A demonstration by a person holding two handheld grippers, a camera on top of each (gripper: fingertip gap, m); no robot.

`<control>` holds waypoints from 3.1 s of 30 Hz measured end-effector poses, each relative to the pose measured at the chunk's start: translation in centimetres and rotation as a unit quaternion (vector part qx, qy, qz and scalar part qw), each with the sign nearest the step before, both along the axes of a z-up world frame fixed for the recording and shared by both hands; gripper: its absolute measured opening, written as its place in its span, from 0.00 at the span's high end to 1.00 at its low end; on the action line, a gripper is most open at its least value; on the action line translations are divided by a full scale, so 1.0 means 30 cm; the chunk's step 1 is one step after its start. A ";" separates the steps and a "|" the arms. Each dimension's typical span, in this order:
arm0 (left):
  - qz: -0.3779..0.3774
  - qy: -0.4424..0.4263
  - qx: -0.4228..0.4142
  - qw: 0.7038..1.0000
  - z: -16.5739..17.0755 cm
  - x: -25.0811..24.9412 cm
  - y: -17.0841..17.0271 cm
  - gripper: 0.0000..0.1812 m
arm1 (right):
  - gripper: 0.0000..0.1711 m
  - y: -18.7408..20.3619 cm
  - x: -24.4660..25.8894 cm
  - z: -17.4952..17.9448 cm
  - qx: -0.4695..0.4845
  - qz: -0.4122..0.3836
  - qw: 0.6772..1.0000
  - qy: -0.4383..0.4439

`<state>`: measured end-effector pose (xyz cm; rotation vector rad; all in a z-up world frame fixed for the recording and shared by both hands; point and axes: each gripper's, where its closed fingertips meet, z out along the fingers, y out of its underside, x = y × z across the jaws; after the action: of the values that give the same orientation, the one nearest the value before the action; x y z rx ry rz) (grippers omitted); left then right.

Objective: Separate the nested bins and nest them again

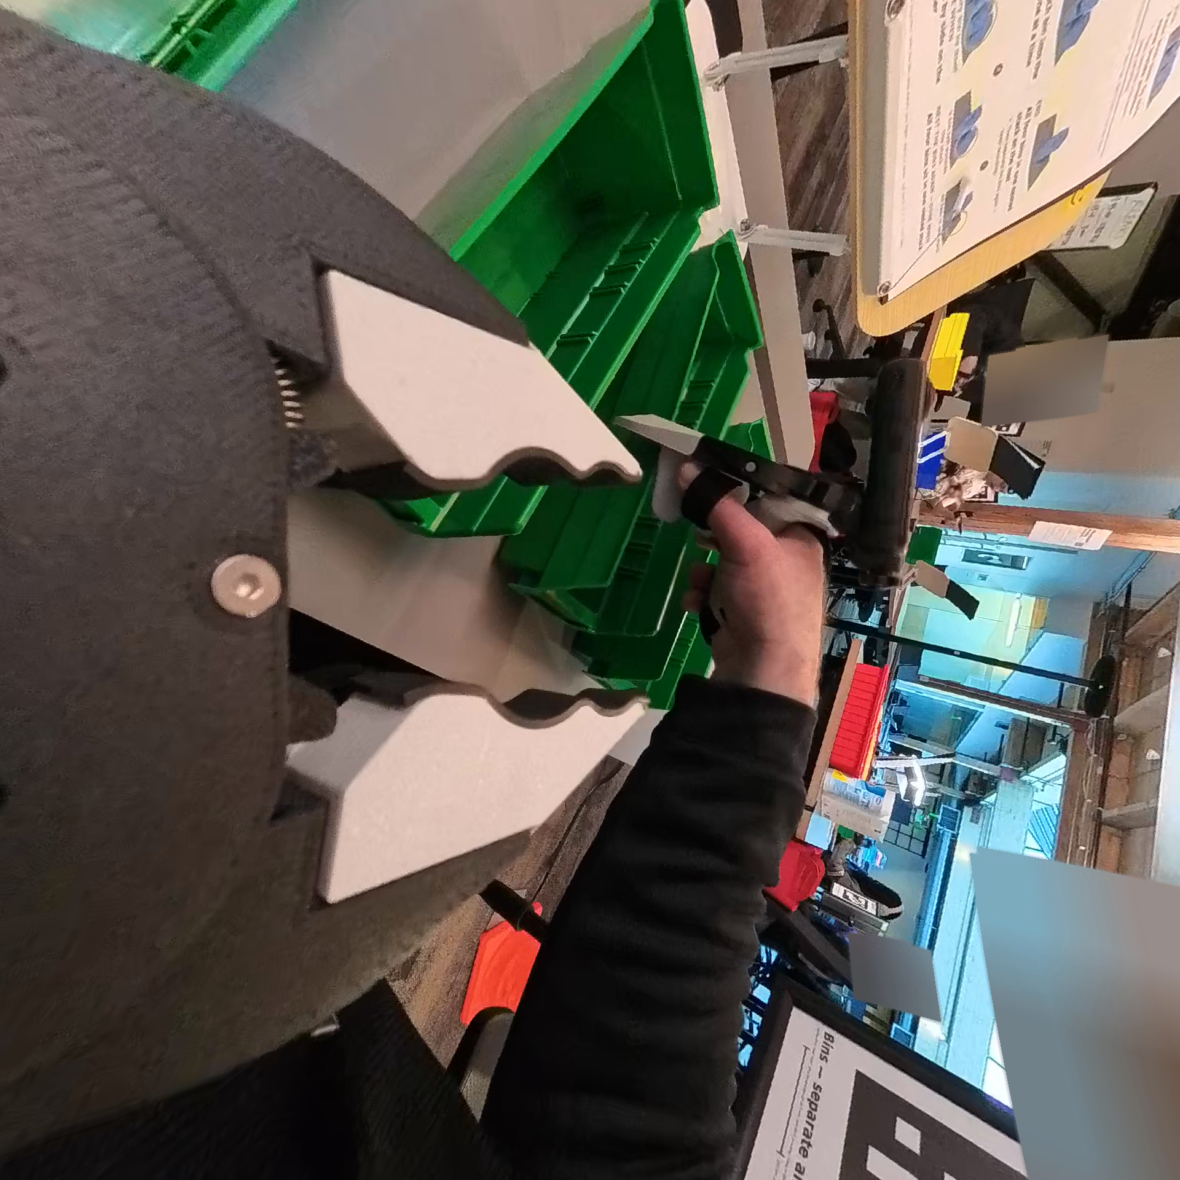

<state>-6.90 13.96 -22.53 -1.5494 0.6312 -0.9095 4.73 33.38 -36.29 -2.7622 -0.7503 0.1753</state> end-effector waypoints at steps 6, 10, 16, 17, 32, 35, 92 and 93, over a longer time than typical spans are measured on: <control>0.001 0.002 -0.003 1.000 -0.006 -0.001 0.005 0.66 | 0.39 0.016 -0.028 0.077 0.007 -0.008 0.997 0.072; 0.001 0.003 -0.006 1.000 -0.014 0.000 0.009 0.66 | 0.38 0.028 -0.018 0.258 0.045 -0.005 0.993 0.107; 0.006 -0.003 -0.015 1.000 -0.020 -0.006 0.020 0.66 | 0.36 0.013 0.222 0.458 0.091 -0.054 0.992 0.064; 0.007 -0.004 -0.017 1.000 -0.022 -0.006 0.021 0.66 | 0.36 0.007 0.269 0.459 0.093 -0.068 0.992 0.053; -0.001 0.013 -0.014 1.000 -0.032 0.023 0.008 0.66 | 0.36 -0.031 0.486 0.343 0.041 -0.092 0.995 0.025; -0.004 0.018 -0.013 1.000 -0.036 0.028 0.005 0.66 | 0.35 -0.030 0.501 0.315 0.017 -0.076 0.997 0.019; -0.007 0.015 -0.015 1.000 -0.037 0.025 0.003 0.66 | 0.20 0.057 0.471 0.141 0.061 -0.099 0.983 0.140; -0.007 0.016 -0.013 1.000 -0.036 0.025 0.002 0.66 | 0.20 0.062 0.475 0.150 0.059 -0.101 0.978 0.174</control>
<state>-6.15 14.02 -23.61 -1.5875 0.6568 -0.9076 18.98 35.23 -31.80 -2.5735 -0.3735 0.5361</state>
